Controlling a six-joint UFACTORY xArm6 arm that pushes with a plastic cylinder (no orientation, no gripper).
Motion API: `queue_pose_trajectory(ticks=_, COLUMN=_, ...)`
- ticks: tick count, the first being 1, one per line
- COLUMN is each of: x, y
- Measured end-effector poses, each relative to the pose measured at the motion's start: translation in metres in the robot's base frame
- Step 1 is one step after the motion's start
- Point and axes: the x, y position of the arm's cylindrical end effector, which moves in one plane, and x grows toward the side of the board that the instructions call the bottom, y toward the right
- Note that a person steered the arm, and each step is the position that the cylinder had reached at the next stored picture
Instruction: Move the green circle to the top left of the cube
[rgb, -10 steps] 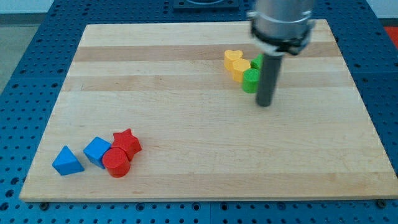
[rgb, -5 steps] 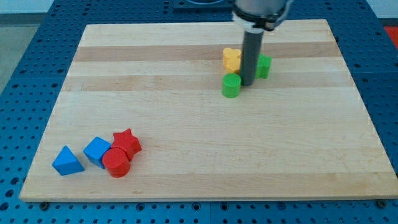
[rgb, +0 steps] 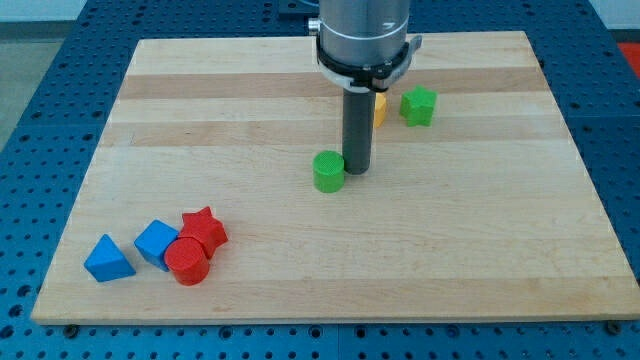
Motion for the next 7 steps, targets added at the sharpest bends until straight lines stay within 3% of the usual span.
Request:
queue_pose_trajectory(ticks=2, x=0.017, y=-0.018)
queue_pose_trajectory(ticks=7, x=0.021, y=-0.173)
